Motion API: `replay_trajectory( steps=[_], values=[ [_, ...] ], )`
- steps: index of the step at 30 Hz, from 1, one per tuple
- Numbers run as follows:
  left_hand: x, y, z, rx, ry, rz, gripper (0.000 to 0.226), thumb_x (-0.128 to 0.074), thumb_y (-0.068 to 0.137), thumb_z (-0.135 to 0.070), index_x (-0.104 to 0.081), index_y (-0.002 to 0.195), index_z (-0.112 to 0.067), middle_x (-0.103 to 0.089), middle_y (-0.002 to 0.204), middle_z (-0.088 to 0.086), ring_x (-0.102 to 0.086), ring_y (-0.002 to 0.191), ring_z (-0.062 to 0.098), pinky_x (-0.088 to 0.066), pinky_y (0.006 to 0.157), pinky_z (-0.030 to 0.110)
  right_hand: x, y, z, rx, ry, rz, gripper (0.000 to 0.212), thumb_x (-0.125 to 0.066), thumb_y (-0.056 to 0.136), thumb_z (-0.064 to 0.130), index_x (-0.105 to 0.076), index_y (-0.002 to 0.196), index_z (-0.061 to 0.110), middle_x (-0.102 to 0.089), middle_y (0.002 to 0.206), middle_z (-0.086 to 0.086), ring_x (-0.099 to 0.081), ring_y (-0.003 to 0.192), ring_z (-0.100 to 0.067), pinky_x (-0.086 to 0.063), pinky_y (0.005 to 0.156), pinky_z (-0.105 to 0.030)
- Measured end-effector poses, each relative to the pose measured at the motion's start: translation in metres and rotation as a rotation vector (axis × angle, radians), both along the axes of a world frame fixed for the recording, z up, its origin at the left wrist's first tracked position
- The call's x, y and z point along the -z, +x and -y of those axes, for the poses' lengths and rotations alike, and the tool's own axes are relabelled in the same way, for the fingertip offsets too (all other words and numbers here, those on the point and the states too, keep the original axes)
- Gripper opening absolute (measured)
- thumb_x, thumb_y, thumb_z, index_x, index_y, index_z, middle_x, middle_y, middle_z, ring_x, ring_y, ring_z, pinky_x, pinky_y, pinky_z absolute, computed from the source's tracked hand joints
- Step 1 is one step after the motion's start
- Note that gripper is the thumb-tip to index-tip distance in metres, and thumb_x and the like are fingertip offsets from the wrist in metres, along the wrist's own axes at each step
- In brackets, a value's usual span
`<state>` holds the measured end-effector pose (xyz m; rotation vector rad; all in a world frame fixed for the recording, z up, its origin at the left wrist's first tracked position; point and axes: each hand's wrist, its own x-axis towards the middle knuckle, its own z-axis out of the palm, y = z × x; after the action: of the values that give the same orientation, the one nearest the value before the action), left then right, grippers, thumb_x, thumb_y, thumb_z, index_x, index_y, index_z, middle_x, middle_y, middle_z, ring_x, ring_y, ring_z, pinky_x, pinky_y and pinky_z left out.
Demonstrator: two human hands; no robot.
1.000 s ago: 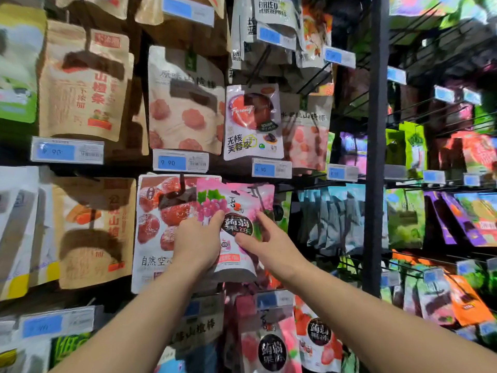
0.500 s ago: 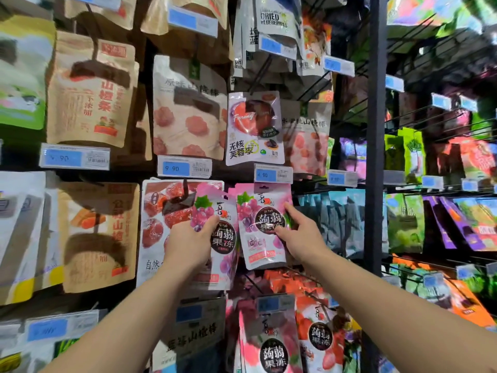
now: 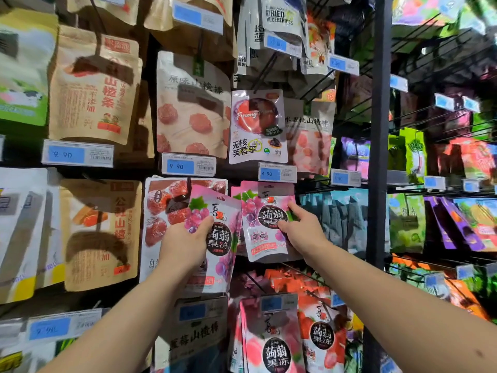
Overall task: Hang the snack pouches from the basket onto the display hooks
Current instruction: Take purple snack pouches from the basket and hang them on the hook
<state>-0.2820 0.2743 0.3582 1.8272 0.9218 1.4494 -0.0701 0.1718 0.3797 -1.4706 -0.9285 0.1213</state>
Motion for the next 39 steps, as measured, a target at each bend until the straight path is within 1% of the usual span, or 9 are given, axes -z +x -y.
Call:
replay_trajectory(
  steps=[5,14,19,21,25,28,30,34,39],
  values=[
    [0.0,-0.004,-0.003,-0.016,0.029,-0.026,0.058,-0.062,0.097,-0.044,-0.048,0.05,-0.014,-0.053,0.039,-0.004,-0.045,0.035,0.005,-0.031,0.041,0.025,-0.003,0.005,-0.001,0.013,0.018,-0.047,0.065,-0.061,0.094,0.004,-0.045,0.153,0.023,-0.067,0.125,-0.002,-0.073,0.096,-0.029,-0.06,0.09,-0.052],
    [0.002,-0.001,-0.001,0.017,0.015,-0.012,0.059,-0.063,0.097,-0.042,-0.042,0.05,-0.012,-0.046,0.032,-0.006,-0.044,0.029,0.004,-0.028,0.031,0.015,-0.006,0.011,0.002,0.011,0.018,-0.062,0.061,-0.06,0.093,0.001,-0.052,0.148,0.023,-0.072,0.113,-0.004,-0.076,0.088,-0.031,-0.063,0.081,-0.049],
    [0.001,-0.006,0.001,-0.003,0.018,0.002,0.059,-0.062,0.098,-0.04,-0.044,0.05,-0.011,-0.05,0.033,-0.008,-0.045,0.03,0.005,-0.028,0.031,0.015,0.012,0.018,-0.021,0.05,-0.045,0.16,0.07,-0.064,0.094,0.012,-0.037,0.157,0.027,-0.056,0.147,-0.002,-0.067,0.115,-0.026,-0.056,0.098,-0.042],
    [0.002,-0.011,-0.002,-0.008,0.026,0.013,0.059,-0.063,0.097,-0.039,-0.043,0.05,-0.01,-0.049,0.032,-0.007,-0.044,0.028,0.005,-0.027,0.03,0.015,0.019,0.019,-0.033,0.051,-0.044,0.177,0.071,-0.065,0.096,0.014,-0.033,0.159,0.026,-0.05,0.153,-0.002,-0.065,0.117,-0.023,-0.057,0.096,-0.036],
    [0.003,-0.018,-0.012,0.012,0.076,-0.005,0.054,-0.062,0.098,-0.037,-0.051,0.054,-0.009,-0.055,0.039,-0.004,-0.051,0.036,0.003,-0.032,0.033,0.015,0.024,0.013,-0.057,0.063,-0.055,0.159,0.074,-0.067,0.095,0.018,-0.031,0.159,0.014,-0.044,0.156,-0.002,-0.047,0.141,-0.026,-0.036,0.114,-0.031],
    [0.003,-0.018,-0.014,0.022,0.054,0.013,0.038,-0.062,0.096,-0.045,-0.06,0.071,-0.016,-0.06,0.062,-0.003,-0.055,0.054,0.006,-0.045,0.052,0.023,0.024,0.012,-0.074,0.096,-0.107,0.139,0.06,-0.07,0.09,0.02,-0.049,0.145,0.009,-0.067,0.124,-0.015,-0.068,0.109,-0.033,-0.056,0.096,-0.044],
    [0.001,-0.016,-0.009,0.044,-0.006,0.076,0.036,-0.064,0.094,-0.048,-0.052,0.071,-0.023,-0.057,0.07,-0.002,-0.054,0.062,0.014,-0.044,0.06,0.025,0.02,0.014,-0.08,0.171,-0.147,0.178,0.047,-0.069,0.091,0.015,-0.055,0.134,0.002,-0.068,0.115,-0.017,-0.067,0.102,-0.034,-0.054,0.089,-0.041],
    [-0.003,-0.011,-0.003,0.033,0.022,0.039,0.042,-0.064,0.094,-0.047,-0.05,0.067,-0.018,-0.054,0.061,-0.003,-0.05,0.055,0.01,-0.036,0.049,0.023,0.016,0.022,-0.085,0.235,-0.242,0.24,0.056,-0.071,0.093,0.02,-0.051,0.144,0.009,-0.055,0.137,-0.015,-0.059,0.117,-0.033,-0.048,0.097,-0.036],
    [-0.008,0.007,0.002,0.067,0.094,-0.018,0.046,-0.061,0.099,-0.036,-0.064,0.066,-0.004,-0.054,0.038,-0.011,-0.054,0.041,-0.002,-0.034,0.037,0.012,0.012,0.025,-0.071,0.314,-0.268,0.322,0.054,-0.058,0.099,0.039,-0.047,0.145,0.014,-0.043,0.141,-0.018,-0.039,0.133,-0.037,-0.036,0.109,-0.044]
  ],
)
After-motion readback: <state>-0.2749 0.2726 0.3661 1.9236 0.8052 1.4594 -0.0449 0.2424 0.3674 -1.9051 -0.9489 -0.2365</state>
